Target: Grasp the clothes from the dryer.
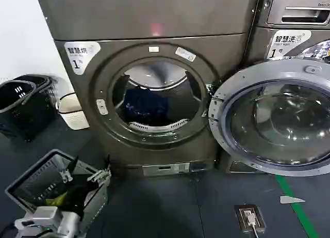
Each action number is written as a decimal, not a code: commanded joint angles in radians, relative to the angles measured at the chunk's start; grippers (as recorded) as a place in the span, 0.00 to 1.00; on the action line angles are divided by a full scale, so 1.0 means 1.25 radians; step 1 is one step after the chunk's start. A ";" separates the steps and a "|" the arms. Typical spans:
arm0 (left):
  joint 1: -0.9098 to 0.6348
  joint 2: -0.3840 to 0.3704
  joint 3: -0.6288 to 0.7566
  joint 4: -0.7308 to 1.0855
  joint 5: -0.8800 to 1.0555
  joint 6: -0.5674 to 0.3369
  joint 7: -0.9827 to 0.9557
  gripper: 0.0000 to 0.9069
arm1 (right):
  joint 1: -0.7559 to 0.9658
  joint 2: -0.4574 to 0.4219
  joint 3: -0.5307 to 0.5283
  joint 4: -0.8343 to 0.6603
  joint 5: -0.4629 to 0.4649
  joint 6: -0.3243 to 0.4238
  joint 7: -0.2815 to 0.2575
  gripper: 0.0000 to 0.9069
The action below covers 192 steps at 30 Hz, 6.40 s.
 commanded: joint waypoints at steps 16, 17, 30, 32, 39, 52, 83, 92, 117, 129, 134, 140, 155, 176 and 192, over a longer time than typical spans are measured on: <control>0.004 0.001 -0.005 -0.026 -0.020 0.001 0.007 1.00 | 0.005 0.003 -0.006 0.006 0.016 0.010 -0.003 1.00; 0.004 0.001 -0.006 -0.029 -0.023 0.003 0.007 1.00 | 0.005 0.003 -0.005 0.007 0.017 0.010 -0.003 1.00; 0.004 0.006 -0.002 -0.030 -0.023 -0.001 0.013 1.00 | 0.005 0.009 -0.008 0.019 0.033 0.041 -0.012 1.00; 0.001 0.006 -0.002 -0.029 -0.022 -0.004 0.017 1.00 | 0.005 0.009 -0.008 0.017 0.032 0.063 -0.027 1.00; -0.002 0.006 -0.002 -0.027 -0.018 -0.017 0.025 1.00 | 0.010 0.013 -0.004 0.020 0.042 0.065 -0.027 1.00; -0.013 0.011 0.007 -0.013 -0.019 -0.015 0.032 1.00 | 0.004 0.016 0.009 0.020 0.077 0.056 -0.034 1.00; -0.014 0.014 0.001 -0.012 -0.015 -0.010 0.018 1.00 | -0.012 0.021 0.027 0.039 0.128 0.059 -0.033 1.00; -0.018 0.015 -0.002 -0.008 -0.015 -0.008 0.025 1.00 | -0.008 0.023 0.023 0.040 0.126 0.056 -0.037 1.00; -0.150 0.051 -0.001 0.119 -0.105 -0.044 0.000 1.00 | -0.038 0.027 0.074 0.056 0.087 0.025 -0.044 1.00; -0.643 0.090 0.147 0.675 -0.071 -0.098 -0.020 1.00 | -0.109 0.024 0.166 0.025 0.136 0.054 -0.011 1.00; -0.794 0.131 0.201 0.875 -0.090 -0.091 0.008 1.00 | -0.104 0.024 0.169 0.021 0.142 0.041 -0.014 1.00; -0.942 0.169 0.298 1.079 -0.042 -0.083 0.177 1.00 | -0.112 0.024 0.187 0.008 0.155 0.036 -0.021 1.00; -1.357 0.152 0.765 1.670 0.360 -0.232 0.640 1.00 | -0.090 0.023 0.169 -0.004 0.158 0.036 -0.026 1.00; -1.353 0.093 0.837 1.805 0.471 -0.292 0.643 1.00 | -0.059 0.030 0.146 0.003 0.154 0.036 -0.030 1.00; -1.330 0.092 0.844 1.815 0.486 -0.298 0.641 0.00 | -0.058 0.030 0.143 0.003 0.154 0.039 -0.033 1.00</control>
